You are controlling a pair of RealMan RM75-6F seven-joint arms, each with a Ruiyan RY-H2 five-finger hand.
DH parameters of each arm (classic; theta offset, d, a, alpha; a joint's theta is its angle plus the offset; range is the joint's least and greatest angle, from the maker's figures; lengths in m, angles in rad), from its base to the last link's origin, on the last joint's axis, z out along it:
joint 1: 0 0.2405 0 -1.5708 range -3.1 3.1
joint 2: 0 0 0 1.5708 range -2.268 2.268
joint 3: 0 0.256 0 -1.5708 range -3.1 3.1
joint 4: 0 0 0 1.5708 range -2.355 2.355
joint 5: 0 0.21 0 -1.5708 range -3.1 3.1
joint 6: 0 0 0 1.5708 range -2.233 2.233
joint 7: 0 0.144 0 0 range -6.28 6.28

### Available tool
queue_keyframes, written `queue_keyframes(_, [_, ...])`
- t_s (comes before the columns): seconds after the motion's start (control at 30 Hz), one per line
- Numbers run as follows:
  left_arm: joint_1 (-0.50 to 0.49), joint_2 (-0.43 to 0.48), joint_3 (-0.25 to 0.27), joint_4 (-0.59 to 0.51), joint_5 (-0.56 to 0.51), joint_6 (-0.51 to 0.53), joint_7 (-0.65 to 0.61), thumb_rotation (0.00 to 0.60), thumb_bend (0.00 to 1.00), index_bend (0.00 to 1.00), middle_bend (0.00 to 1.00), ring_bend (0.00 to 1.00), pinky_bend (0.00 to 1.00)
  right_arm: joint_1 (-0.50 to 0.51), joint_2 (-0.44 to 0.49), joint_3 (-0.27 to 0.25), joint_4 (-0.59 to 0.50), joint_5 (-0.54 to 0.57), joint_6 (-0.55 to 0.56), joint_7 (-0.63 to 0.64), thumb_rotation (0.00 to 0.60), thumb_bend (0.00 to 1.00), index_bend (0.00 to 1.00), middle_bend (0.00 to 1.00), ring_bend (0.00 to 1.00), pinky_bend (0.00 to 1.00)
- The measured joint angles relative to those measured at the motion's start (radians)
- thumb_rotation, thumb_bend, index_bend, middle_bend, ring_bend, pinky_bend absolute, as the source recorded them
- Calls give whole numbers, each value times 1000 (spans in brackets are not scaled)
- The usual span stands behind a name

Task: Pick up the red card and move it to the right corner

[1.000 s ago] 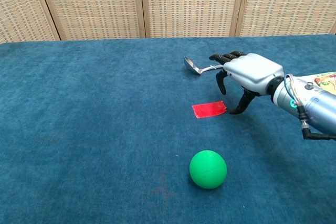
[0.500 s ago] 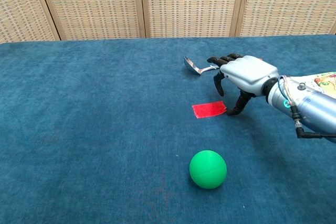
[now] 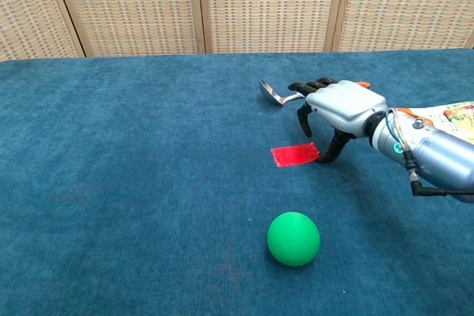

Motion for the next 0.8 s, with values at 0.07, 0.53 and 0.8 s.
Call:
queue_keyframes(0.07, [-1,0,0,1,-1,-1,-1,600,52,0,0,0,0,1,-2,0,4,0,-1,1,600,53,514,12,0,0])
queue_keyframes(0.53, [-3,-2,1,2,-2,-5,0,600,53,0,0,0,0,4,-15,-2,28,-4,-8,11,600,119,529,28,0,0])
queue_keyframes(0.8, [-2,-1,1,1,0,-2,-2,600,53,0,0,0,0,6,-13,-1,22,-4,-10,9,600,234,529,28,0,0])
